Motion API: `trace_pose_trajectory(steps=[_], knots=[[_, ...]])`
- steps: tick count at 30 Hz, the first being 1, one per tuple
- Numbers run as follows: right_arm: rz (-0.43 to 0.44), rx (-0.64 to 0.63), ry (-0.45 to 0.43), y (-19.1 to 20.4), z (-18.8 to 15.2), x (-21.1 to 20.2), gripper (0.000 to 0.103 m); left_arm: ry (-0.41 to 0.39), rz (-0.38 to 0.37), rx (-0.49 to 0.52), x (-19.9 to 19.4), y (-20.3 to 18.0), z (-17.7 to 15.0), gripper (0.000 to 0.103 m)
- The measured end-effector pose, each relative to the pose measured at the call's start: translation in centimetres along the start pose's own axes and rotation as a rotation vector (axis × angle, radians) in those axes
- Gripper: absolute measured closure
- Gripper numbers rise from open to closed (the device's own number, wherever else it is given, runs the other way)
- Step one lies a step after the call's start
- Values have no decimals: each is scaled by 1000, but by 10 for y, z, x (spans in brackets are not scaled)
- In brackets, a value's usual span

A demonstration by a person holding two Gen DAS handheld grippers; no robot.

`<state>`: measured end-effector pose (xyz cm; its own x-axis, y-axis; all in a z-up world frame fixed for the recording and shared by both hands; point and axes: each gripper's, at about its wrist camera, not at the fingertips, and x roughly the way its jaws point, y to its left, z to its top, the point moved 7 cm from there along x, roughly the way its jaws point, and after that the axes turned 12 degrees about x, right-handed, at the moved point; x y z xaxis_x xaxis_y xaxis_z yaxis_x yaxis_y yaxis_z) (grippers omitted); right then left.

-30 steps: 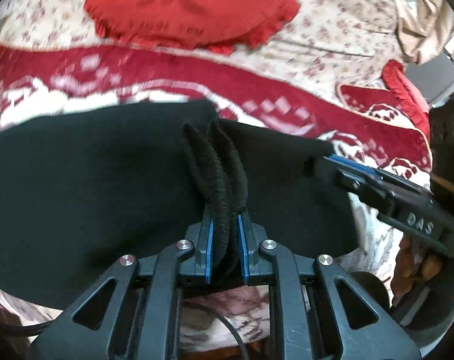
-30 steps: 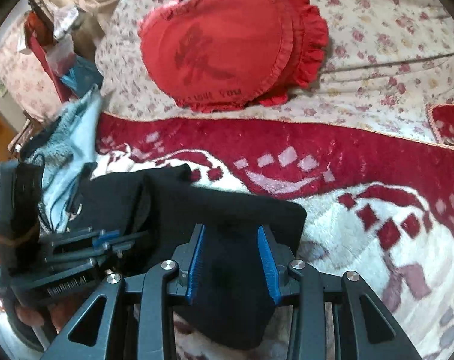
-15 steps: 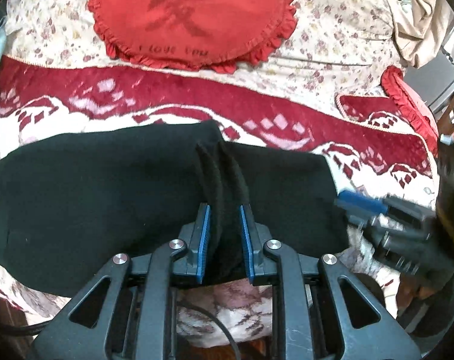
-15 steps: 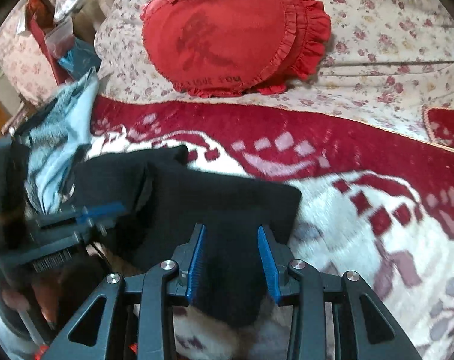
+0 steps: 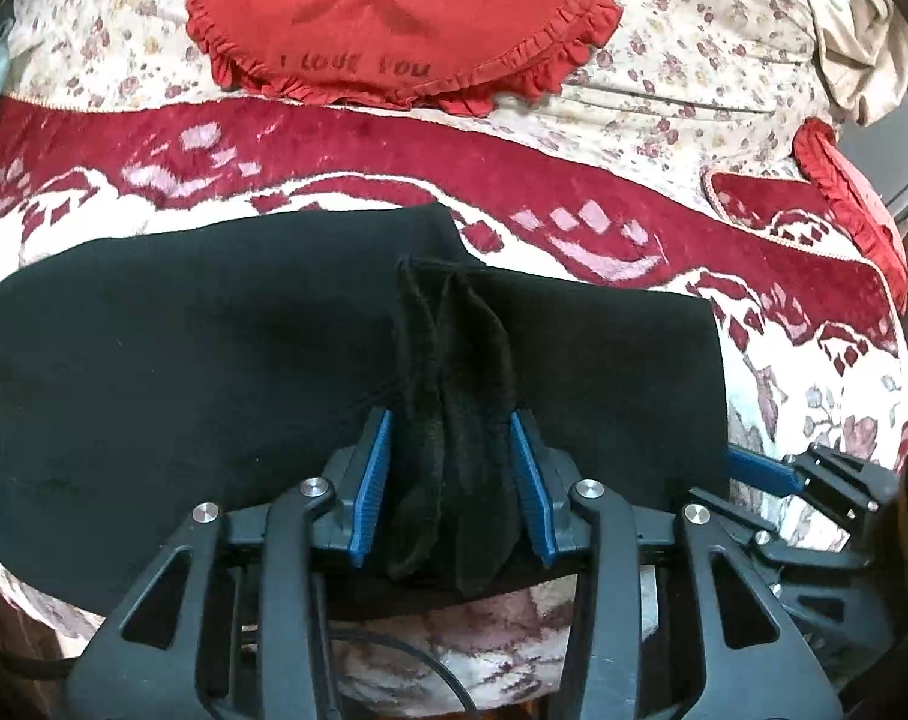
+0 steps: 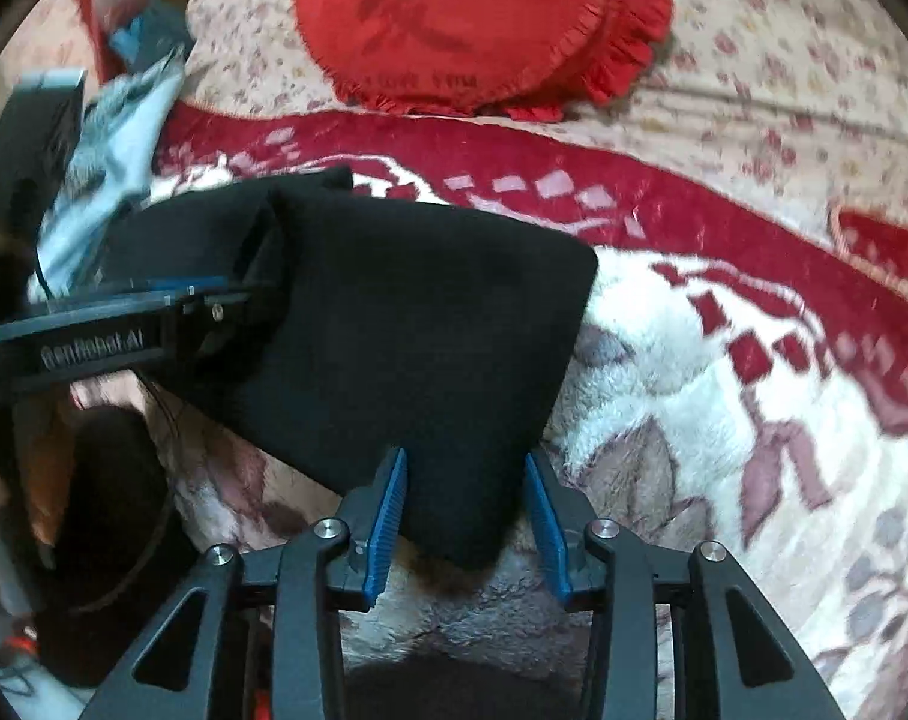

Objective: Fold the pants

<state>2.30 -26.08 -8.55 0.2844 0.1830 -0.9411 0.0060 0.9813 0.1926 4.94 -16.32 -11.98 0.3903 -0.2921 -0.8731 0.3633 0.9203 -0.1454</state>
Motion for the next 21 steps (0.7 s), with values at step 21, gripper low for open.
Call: trace_pose_trajectory(steps=[21], knots=[[39,-38,-81,70,44,11,64,-73,42,-95,-64,47,-15,64]])
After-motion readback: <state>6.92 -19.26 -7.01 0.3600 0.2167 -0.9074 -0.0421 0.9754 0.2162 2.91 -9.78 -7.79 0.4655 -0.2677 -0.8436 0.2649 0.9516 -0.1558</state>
